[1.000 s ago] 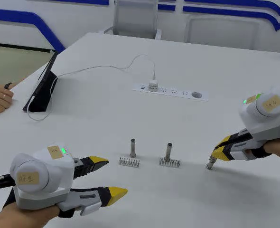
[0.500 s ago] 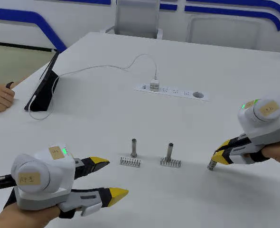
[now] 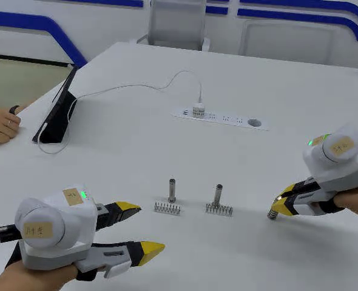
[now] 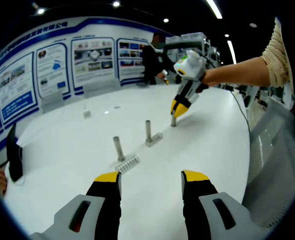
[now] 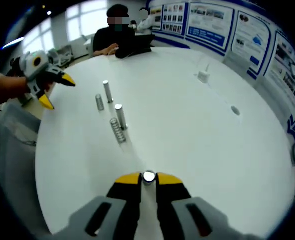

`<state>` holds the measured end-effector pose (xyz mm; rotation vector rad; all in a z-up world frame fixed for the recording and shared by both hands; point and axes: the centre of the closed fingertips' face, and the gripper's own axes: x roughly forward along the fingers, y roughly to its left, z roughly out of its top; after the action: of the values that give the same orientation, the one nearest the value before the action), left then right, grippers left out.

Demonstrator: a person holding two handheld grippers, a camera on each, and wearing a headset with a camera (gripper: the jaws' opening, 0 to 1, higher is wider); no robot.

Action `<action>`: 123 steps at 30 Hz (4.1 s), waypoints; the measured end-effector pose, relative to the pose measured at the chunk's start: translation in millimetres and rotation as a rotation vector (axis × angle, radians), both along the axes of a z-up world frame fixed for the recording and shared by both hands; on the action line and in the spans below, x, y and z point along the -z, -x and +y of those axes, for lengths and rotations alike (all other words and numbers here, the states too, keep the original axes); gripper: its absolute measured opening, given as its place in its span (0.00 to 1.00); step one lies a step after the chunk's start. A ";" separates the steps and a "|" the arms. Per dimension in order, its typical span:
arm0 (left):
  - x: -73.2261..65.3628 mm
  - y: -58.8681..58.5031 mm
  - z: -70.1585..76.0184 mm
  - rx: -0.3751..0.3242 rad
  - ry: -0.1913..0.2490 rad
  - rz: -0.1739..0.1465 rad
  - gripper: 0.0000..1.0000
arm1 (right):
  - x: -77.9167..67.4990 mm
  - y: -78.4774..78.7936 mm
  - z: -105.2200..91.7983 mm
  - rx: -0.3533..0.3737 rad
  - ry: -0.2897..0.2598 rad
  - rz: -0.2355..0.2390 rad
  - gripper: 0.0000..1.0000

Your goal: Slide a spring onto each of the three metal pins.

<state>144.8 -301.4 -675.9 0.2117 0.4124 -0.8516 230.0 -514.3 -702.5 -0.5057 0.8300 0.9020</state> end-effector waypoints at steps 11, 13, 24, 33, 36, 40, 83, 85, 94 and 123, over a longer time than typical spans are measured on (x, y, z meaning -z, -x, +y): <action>0.1 0.7 -0.1 -0.002 0.004 -0.001 0.49 | -0.6 1.0 -1.1 0.003 0.011 -0.020 0.20; -0.1 0.7 -0.3 -0.002 0.005 -0.001 0.49 | -2.9 0.8 -2.2 0.006 0.012 -0.031 0.22; -2.1 0.8 -3.3 0.008 0.005 -0.007 0.49 | -18.1 -0.4 0.2 -0.005 -0.001 -0.087 0.27; -5.2 -0.2 -2.9 0.009 0.007 -0.014 0.49 | -27.5 -0.6 22.0 -0.055 -0.012 -0.113 0.27; -6.2 -0.3 -2.8 0.009 0.007 -0.016 0.49 | -25.9 -0.3 29.3 -0.072 -0.015 -0.113 0.27; -6.9 0.0 -2.8 0.010 0.005 -0.017 0.49 | -23.3 2.2 41.2 -0.095 -0.016 -0.106 0.27; -5.3 3.4 -1.5 -0.003 -0.006 -0.003 0.46 | 24.7 8.3 93.6 -0.253 0.052 -0.006 0.21; -4.8 3.8 -1.6 -0.003 -0.005 -0.003 0.46 | 26.7 8.8 94.6 -0.258 0.057 -0.001 0.20; -3.5 4.6 -0.7 -0.004 -0.005 0.001 0.45 | 33.0 14.1 93.4 -0.280 0.090 0.017 0.16; -2.6 8.1 -49.2 0.154 -0.038 -0.011 0.43 | 13.8 60.9 92.1 -0.412 0.133 0.019 0.12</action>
<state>136.7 -350.7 -673.3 0.2858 0.4062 -0.9937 169.1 -422.2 -716.3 -0.8041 0.8205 1.2350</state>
